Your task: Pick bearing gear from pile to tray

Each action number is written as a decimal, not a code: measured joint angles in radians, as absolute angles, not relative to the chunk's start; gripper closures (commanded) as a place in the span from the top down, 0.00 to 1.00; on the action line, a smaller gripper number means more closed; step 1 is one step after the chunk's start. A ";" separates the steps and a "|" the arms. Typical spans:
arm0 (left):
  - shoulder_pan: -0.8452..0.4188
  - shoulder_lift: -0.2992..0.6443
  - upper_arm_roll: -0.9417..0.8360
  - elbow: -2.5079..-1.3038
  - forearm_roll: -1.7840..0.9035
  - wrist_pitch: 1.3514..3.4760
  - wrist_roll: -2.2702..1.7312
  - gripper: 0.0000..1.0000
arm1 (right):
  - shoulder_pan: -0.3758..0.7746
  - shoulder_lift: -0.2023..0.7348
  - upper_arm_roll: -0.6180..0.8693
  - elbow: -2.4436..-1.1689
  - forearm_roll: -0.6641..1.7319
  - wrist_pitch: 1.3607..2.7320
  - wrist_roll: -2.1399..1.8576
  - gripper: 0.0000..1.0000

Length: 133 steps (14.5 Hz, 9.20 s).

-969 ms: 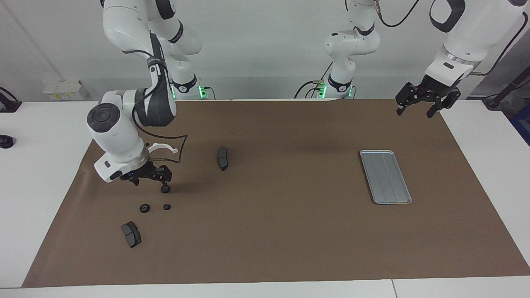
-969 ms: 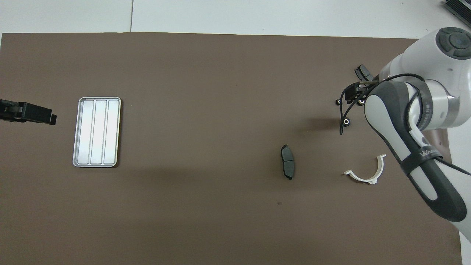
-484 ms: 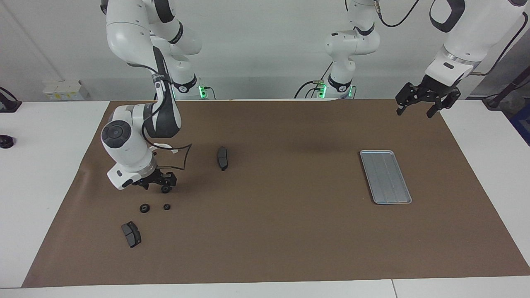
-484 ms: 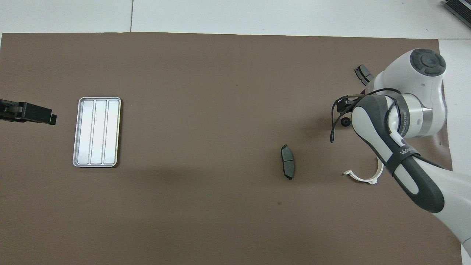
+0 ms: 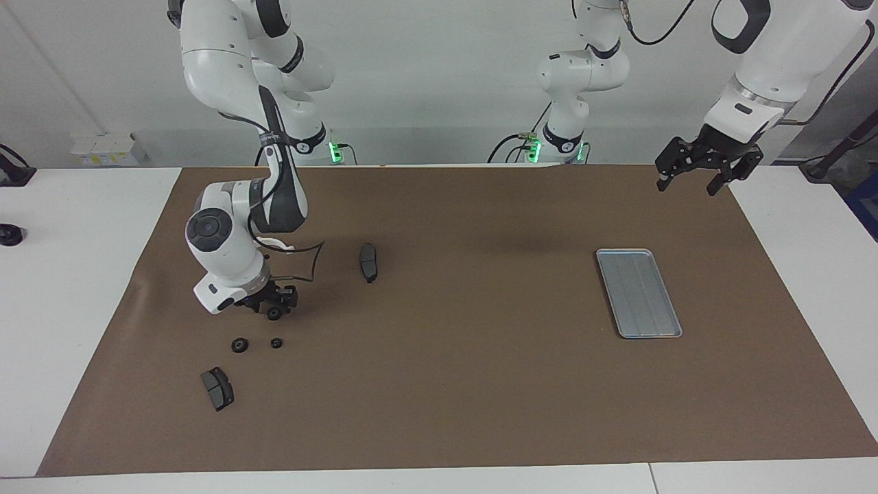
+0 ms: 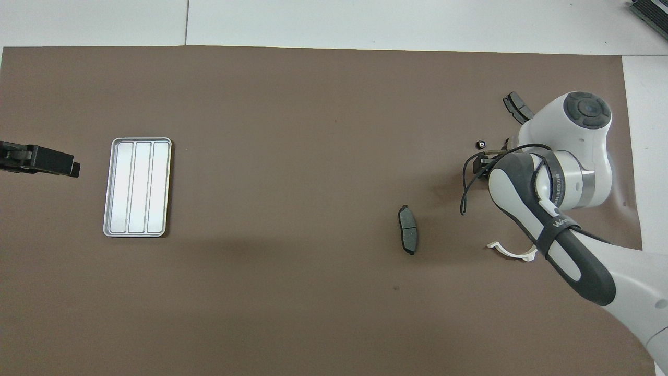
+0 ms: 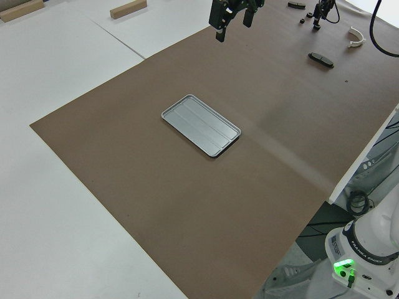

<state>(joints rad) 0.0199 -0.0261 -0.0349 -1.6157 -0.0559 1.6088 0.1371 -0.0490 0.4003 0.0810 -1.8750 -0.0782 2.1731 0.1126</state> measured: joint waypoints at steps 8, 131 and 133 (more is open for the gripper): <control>0.020 -0.026 -0.035 -1.616 -0.056 1.609 0.137 1.00 | -0.056 0.393 0.079 -1.892 -0.078 2.225 0.113 0.49; 0.009 0.063 -0.061 -2.026 0.010 2.202 -0.145 1.00 | 0.637 0.619 0.037 -1.564 -0.072 2.576 0.589 0.91; -0.069 0.069 -0.063 -1.968 0.008 2.186 -0.261 1.00 | 0.585 0.609 0.012 -1.552 -0.082 2.518 0.569 0.90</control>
